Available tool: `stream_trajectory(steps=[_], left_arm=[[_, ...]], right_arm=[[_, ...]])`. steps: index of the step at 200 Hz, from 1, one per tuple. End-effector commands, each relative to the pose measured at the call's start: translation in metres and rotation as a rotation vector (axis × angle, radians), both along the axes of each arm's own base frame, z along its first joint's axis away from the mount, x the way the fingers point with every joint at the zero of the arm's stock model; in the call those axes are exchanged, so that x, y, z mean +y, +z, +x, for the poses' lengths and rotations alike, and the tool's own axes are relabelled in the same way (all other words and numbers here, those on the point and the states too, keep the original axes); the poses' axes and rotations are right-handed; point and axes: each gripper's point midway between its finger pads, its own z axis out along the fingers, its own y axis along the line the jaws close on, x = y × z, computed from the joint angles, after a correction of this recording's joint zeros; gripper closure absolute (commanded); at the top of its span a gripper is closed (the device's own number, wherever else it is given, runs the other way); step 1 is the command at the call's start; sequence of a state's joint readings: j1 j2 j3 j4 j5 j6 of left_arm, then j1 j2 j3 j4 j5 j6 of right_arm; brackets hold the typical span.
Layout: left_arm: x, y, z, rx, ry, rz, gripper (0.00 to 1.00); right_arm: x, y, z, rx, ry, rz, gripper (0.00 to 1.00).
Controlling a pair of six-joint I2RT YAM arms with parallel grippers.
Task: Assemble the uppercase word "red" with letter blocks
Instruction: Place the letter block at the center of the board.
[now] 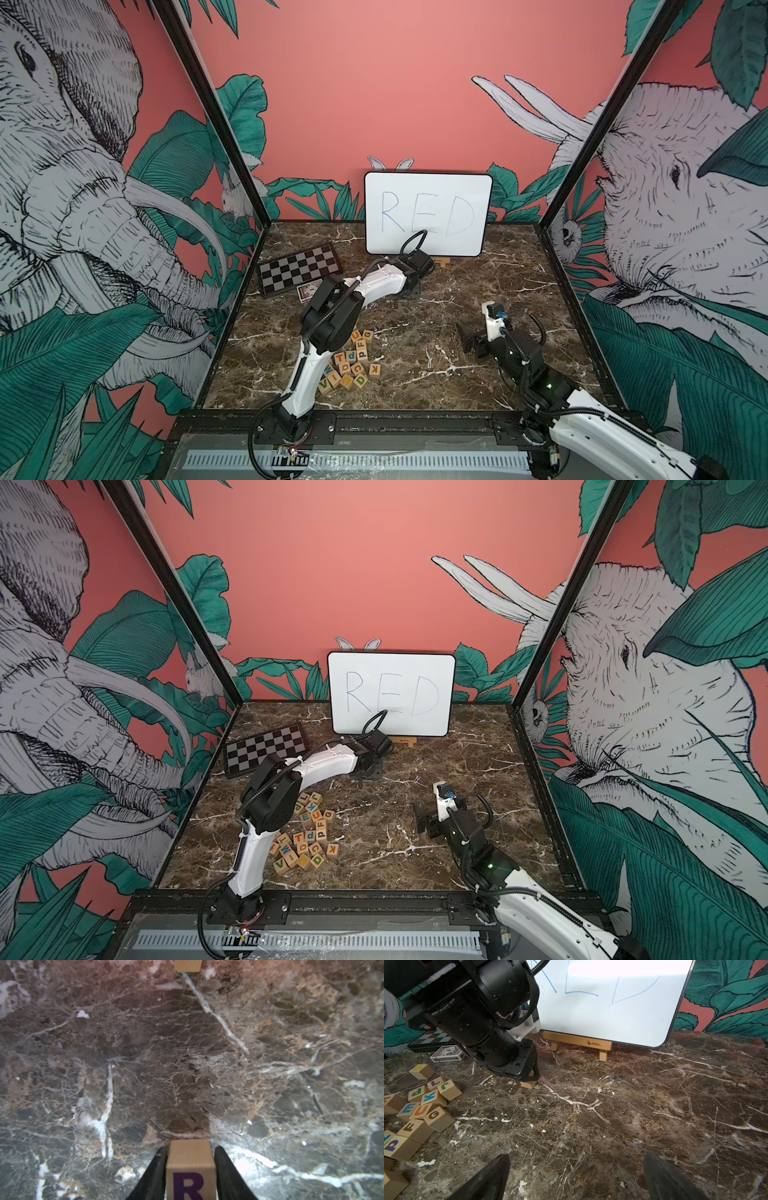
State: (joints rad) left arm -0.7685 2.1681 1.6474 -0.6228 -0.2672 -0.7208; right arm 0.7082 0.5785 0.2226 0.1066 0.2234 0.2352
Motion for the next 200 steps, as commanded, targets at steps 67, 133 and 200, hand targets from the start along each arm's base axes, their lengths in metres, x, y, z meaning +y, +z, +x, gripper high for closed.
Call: stream_trajectory(steps=[67, 133, 200], left_arm=[[0.006, 0.041, -0.001, -0.031, -0.006, -0.015, 0.53], [0.081, 0.121, -0.056, -0.15, 0.022, 0.009, 0.52], [0.188, 0.124, -0.142, -0.316, 0.135, -0.075, 0.15]], right_arm=[[0.008, 0.017, 0.002, -0.038, 0.028, 0.025, 0.01], [0.015, 0.008, 0.007, -0.023, 0.04, 0.013, 0.01], [0.016, 0.009, 0.008, -0.024, 0.044, 0.017, 0.01]])
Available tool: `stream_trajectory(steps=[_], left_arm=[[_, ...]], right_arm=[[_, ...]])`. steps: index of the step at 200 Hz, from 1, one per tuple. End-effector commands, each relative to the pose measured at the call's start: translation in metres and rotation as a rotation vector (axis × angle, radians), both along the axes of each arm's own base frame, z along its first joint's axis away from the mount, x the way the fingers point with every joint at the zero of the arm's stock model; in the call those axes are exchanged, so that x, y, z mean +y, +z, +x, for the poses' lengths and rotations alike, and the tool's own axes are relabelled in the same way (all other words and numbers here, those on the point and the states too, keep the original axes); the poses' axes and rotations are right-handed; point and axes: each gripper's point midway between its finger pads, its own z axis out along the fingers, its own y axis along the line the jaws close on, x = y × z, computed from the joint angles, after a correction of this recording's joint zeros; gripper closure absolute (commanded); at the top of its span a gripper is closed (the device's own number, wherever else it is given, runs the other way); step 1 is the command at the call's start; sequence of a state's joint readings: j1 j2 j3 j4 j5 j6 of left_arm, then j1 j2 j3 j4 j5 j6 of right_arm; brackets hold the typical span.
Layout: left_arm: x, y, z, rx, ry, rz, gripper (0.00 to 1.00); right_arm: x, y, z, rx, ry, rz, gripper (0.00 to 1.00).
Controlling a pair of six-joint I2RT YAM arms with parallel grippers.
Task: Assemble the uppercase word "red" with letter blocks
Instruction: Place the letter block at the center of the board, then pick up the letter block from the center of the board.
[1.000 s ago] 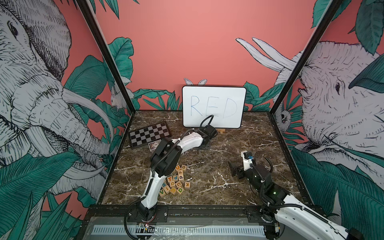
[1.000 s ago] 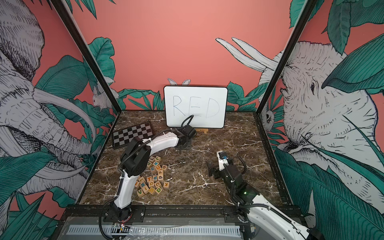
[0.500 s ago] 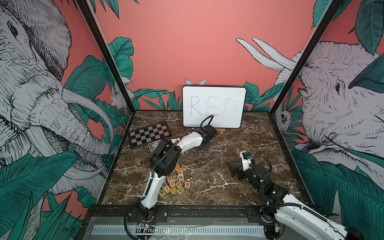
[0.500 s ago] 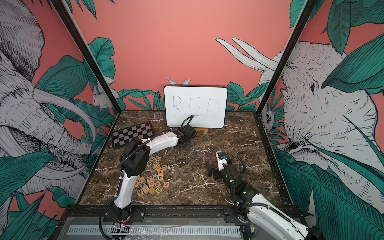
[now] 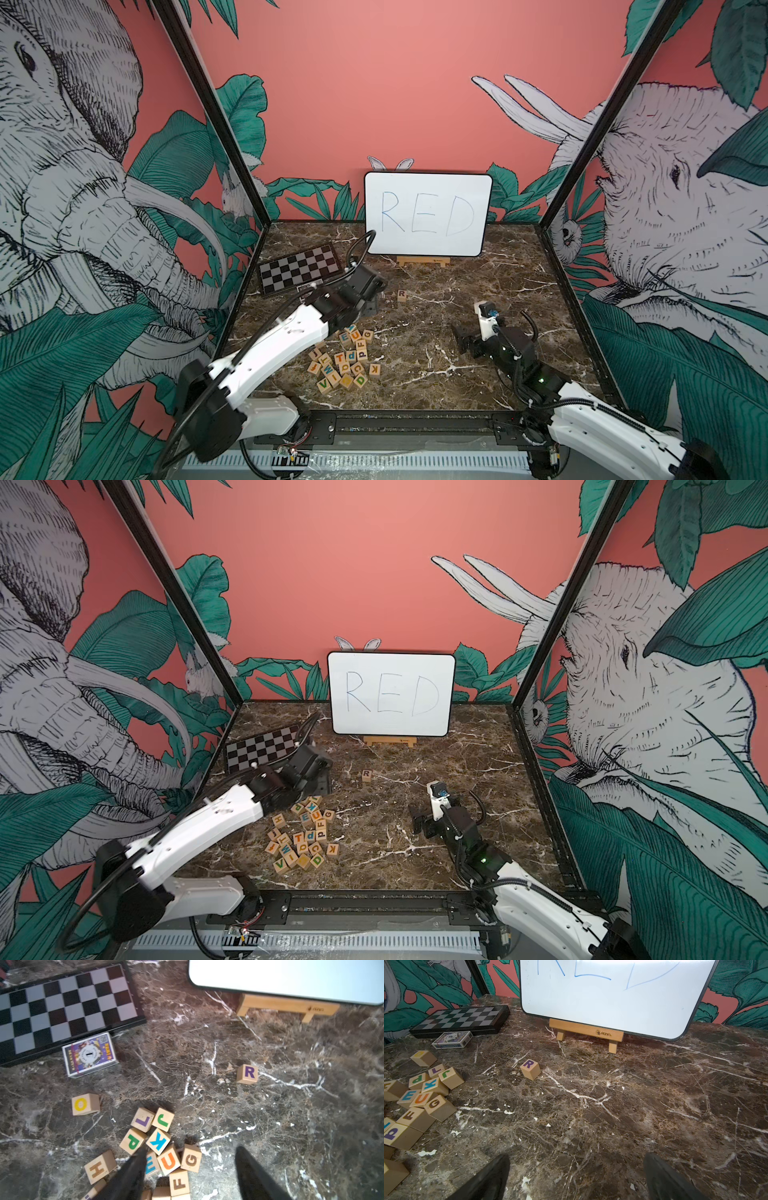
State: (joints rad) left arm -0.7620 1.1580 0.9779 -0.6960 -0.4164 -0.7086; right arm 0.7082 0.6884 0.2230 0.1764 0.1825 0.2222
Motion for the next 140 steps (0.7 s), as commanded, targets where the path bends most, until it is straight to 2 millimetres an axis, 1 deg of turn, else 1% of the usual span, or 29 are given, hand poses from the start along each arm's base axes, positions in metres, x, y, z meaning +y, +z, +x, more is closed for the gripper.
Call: stream_trajectory(steps=[1, 17, 27, 51, 55, 79, 104, 120, 140], left_arm=[[0.034, -0.018, -0.021, -0.037, 0.073, -0.015, 0.14], [0.049, -0.024, -0.039, -0.071, 0.096, -0.109, 0.01], [0.055, -0.028, -0.049, -0.102, 0.085, -0.162, 0.01], [0.068, -0.022, -0.064, -0.214, 0.061, -0.253, 0.01], [0.067, -0.018, -0.065, -0.235, 0.046, -0.269, 0.01], [0.063, -0.016, -0.072, -0.277, -0.002, -0.341, 0.01], [0.058, -0.016, -0.076, -0.224, -0.049, -0.305, 0.01], [0.06, -0.018, -0.079, -0.158, -0.055, -0.237, 0.03], [0.055, -0.02, -0.081, -0.082, -0.097, -0.171, 0.07]], right_arm=[[0.004, 0.023, 0.004, -0.057, 0.003, 0.044, 0.01], [0.015, 0.029, -0.002, -0.046, 0.071, 0.058, 0.01], [0.017, 0.031, -0.004, -0.027, 0.085, 0.068, 0.01], [0.022, 0.029, -0.006, 0.025, 0.094, 0.08, 0.01], [0.022, 0.028, -0.006, 0.034, 0.091, 0.083, 0.01], [0.02, 0.029, -0.006, 0.078, 0.059, 0.126, 0.01], [0.011, 0.034, -0.004, 0.09, -0.009, 0.161, 0.01], [0.005, 0.036, -0.003, 0.097, -0.044, 0.149, 0.01], [0.0, 0.041, -0.002, 0.104, -0.067, 0.128, 0.01]])
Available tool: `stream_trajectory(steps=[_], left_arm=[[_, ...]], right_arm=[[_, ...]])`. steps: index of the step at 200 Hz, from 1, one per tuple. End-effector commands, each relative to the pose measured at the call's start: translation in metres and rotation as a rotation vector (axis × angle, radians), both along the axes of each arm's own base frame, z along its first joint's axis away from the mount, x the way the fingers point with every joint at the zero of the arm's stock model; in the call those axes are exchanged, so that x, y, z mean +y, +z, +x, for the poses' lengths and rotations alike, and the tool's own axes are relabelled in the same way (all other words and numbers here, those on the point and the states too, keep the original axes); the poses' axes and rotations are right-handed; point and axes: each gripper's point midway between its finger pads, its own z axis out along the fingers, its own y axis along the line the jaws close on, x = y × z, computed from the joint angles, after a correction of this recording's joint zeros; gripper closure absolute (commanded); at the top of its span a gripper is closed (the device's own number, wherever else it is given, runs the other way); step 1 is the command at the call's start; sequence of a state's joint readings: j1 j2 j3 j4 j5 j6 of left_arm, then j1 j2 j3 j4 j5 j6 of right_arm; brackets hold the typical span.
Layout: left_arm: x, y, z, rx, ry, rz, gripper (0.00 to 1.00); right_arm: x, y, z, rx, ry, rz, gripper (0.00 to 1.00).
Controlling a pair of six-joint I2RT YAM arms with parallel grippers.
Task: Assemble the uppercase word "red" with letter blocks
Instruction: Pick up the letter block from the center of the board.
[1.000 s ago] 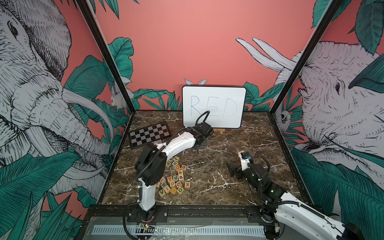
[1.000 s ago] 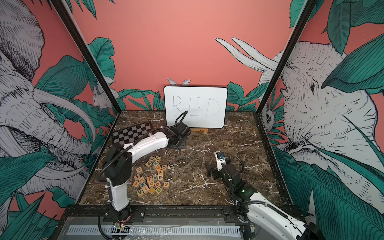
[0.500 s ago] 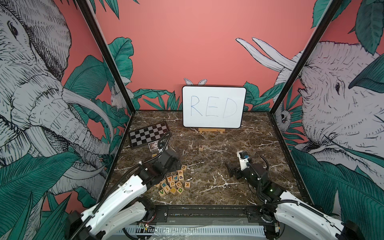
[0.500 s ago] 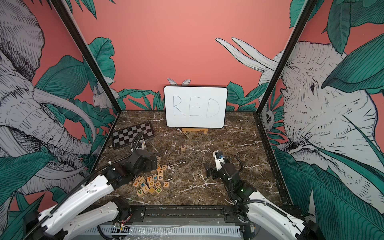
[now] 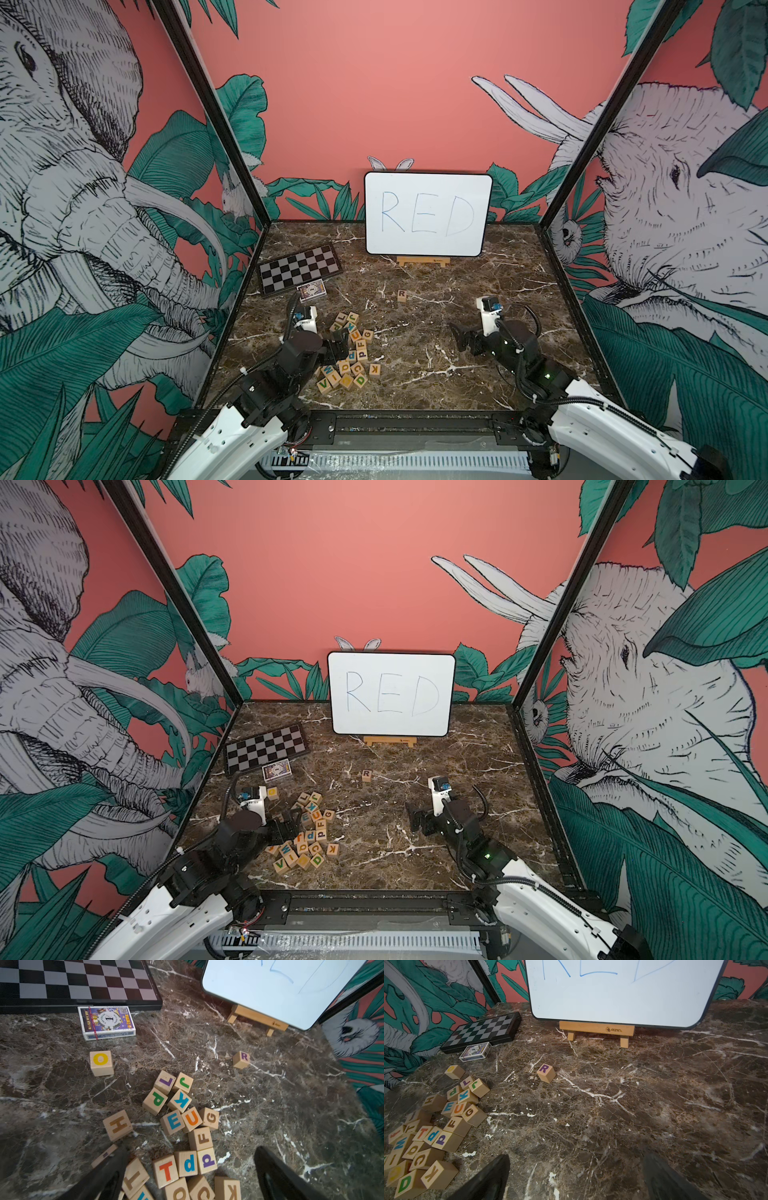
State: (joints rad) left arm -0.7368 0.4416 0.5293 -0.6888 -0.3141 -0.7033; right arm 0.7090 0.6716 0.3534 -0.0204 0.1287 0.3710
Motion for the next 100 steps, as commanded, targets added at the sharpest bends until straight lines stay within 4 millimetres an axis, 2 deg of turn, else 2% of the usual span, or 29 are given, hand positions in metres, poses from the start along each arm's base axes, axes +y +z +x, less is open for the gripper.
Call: stream_trajectory(steps=[1, 49, 100], left_arm=[[-0.003, 0.004, -0.003, 0.064, -0.052, 0.075, 0.07], [-0.013, -0.009, -0.003, 0.175, -0.097, 0.151, 0.21], [-0.019, -0.009, 0.0, 0.185, -0.091, 0.121, 0.27]], right_arm=[[-0.007, 0.019, 0.004, -0.009, -0.061, 0.019, 0.01], [-0.012, 0.024, 0.005, -0.012, -0.086, 0.021, 0.02], [-0.014, 0.028, 0.001, -0.015, -0.068, -0.007, 0.01]])
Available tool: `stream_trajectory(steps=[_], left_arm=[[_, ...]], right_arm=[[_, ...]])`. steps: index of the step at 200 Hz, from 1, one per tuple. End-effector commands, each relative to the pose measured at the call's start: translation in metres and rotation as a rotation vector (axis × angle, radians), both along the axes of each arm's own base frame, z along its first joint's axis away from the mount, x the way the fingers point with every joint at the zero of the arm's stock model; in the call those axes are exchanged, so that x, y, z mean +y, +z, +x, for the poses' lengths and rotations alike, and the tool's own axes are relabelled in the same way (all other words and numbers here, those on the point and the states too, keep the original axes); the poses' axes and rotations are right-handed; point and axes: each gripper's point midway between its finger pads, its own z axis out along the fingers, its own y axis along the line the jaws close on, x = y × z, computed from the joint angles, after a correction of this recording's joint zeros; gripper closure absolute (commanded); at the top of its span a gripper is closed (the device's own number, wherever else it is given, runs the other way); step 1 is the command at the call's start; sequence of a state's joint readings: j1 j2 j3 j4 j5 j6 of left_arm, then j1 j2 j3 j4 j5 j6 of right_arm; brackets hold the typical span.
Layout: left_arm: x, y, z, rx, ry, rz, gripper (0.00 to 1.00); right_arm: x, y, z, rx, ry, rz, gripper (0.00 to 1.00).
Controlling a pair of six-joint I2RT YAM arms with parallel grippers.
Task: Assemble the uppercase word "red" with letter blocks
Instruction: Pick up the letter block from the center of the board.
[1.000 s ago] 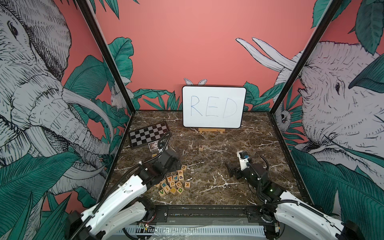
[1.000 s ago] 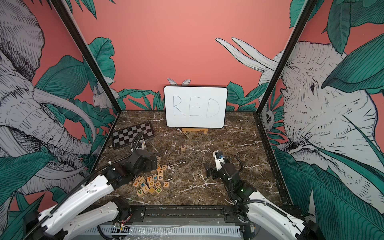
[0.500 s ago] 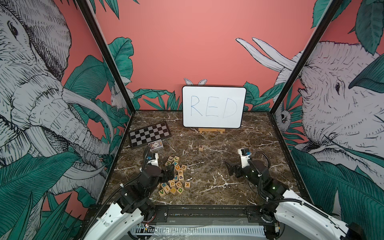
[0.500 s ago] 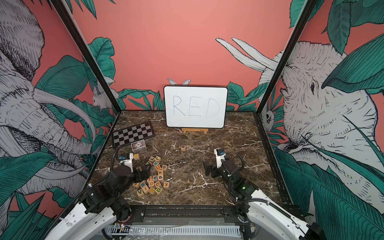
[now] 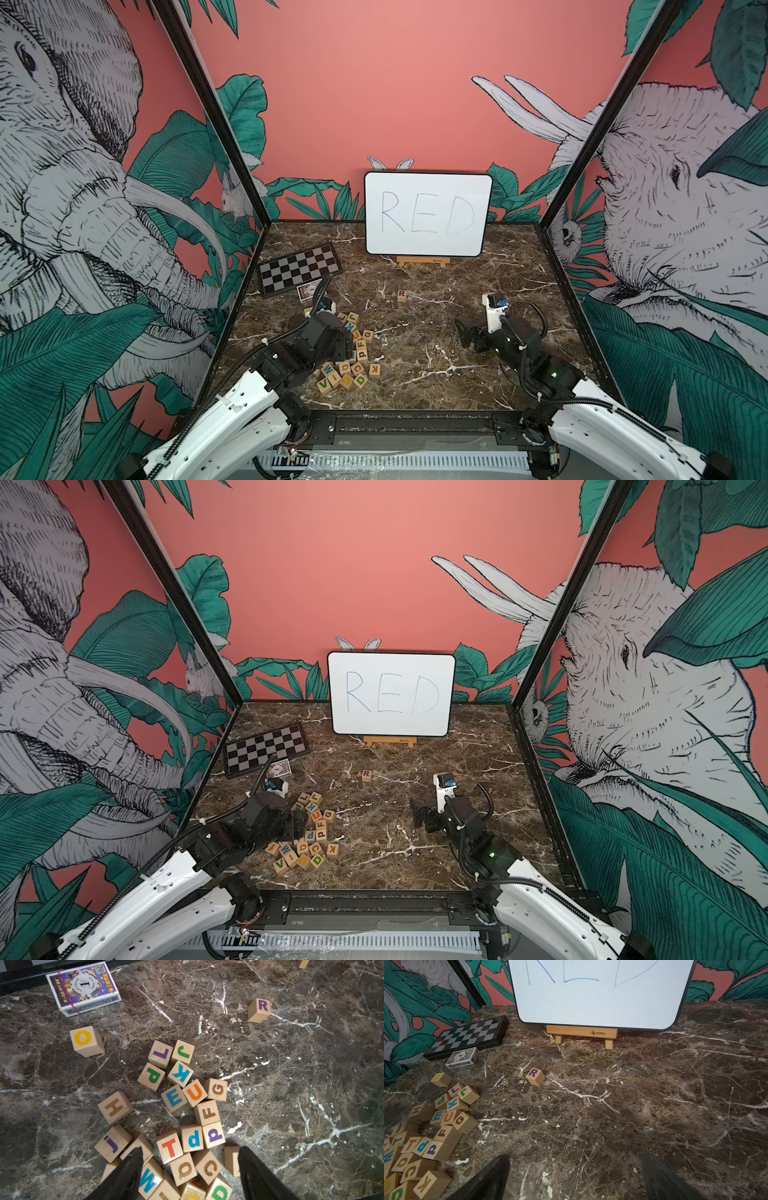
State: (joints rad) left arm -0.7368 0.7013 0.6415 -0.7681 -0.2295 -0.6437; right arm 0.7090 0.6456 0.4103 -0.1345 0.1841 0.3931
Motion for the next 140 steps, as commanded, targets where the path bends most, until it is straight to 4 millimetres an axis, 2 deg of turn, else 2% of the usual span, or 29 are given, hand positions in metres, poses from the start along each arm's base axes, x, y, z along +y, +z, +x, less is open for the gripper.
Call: stream_trajectory(steps=[1, 97, 140], left_arm=[[-0.002, 0.011, 0.002, -0.007, 0.011, -0.027, 0.27], [-0.015, 0.0, 0.004, 0.057, 0.007, -0.046, 0.3], [-0.017, -0.001, 0.008, 0.077, 0.061, -0.069, 0.32]], right_arm=[[-0.001, 0.019, 0.001, -0.034, -0.01, 0.014, 0.01], [0.003, 0.021, -0.004, -0.046, 0.04, 0.018, 0.01], [-0.004, 0.021, -0.008, -0.057, 0.021, 0.018, 0.01]])
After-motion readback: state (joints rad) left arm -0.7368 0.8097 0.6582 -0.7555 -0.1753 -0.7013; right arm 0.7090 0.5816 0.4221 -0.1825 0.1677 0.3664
